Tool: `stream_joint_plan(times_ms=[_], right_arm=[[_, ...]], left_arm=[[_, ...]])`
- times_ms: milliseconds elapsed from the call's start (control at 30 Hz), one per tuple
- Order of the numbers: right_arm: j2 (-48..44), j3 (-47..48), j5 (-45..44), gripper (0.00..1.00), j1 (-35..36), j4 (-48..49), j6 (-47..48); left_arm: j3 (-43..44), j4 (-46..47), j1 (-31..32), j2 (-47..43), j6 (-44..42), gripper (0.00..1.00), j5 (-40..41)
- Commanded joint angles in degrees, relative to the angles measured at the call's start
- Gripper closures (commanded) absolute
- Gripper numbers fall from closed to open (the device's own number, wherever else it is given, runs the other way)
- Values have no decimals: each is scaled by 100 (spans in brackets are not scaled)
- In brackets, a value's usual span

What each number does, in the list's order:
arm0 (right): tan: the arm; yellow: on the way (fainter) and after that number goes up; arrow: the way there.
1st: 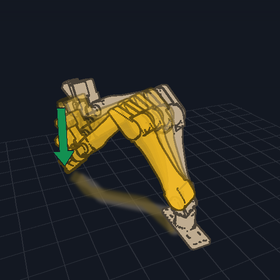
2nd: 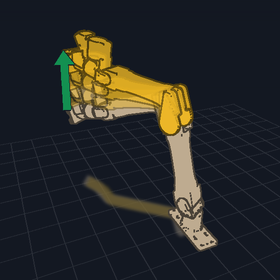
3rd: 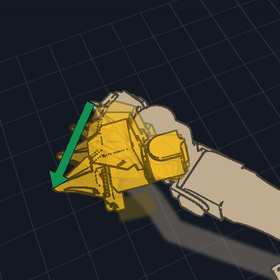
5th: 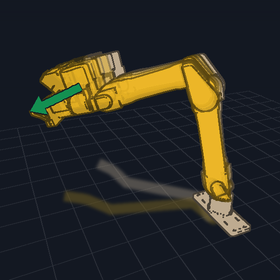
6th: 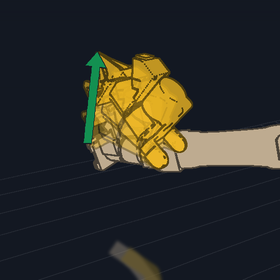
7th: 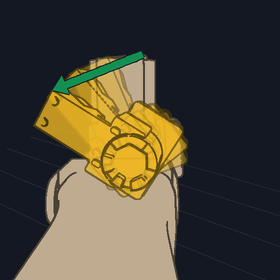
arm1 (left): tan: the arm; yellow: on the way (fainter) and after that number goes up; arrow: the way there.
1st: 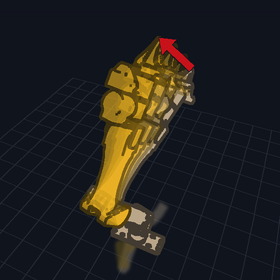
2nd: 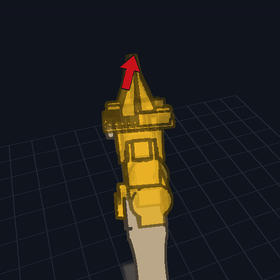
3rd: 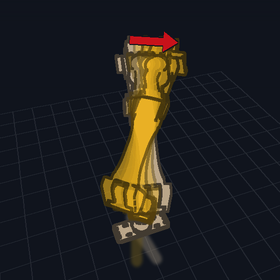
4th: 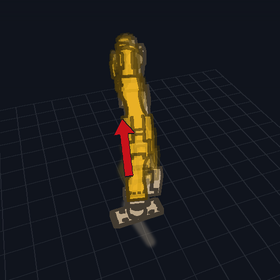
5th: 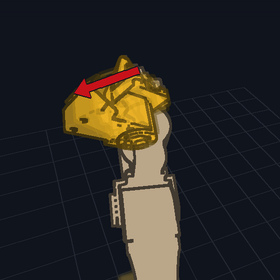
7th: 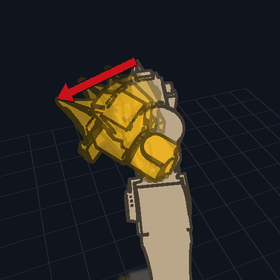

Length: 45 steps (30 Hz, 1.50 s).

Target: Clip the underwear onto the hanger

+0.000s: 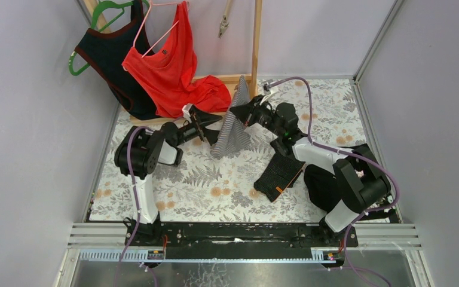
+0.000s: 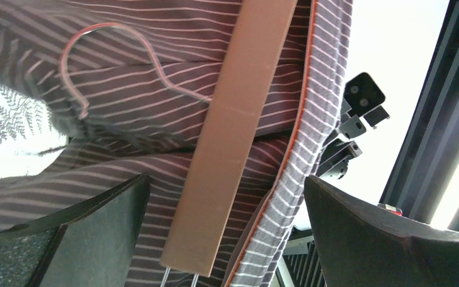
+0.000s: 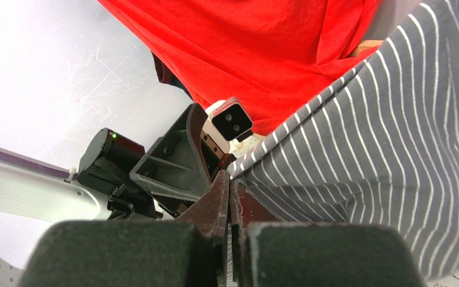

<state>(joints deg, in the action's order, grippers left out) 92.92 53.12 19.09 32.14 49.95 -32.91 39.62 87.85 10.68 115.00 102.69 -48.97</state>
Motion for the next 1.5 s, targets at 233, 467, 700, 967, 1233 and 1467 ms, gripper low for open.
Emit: stream_joint_plan(times_ms=[233, 467, 700, 967, 1233, 1467], right_arm=[[486, 302, 562, 100, -164, 1416, -533], [634, 303, 843, 100, -418, 1504, -809], [26, 117, 474, 100, -549, 869, -549], [-709, -110, -441, 100, -548, 114, -251], [-955, -174, -1358, 100, -549, -413, -88], [-657, -109, -1770, 100, -545, -469, -166]], left_arm=[[440, 465, 224, 66, 282, 0, -152], [420, 479, 244, 39, 390, 0, -150], [123, 469, 46, 61, 328, 0, 23], [-172, 467, -330, 11, 139, 0, 66], [-537, 448, -417, -467, -11, 0, 108], [-956, 349, -409, -1137, -32, 0, 206]])
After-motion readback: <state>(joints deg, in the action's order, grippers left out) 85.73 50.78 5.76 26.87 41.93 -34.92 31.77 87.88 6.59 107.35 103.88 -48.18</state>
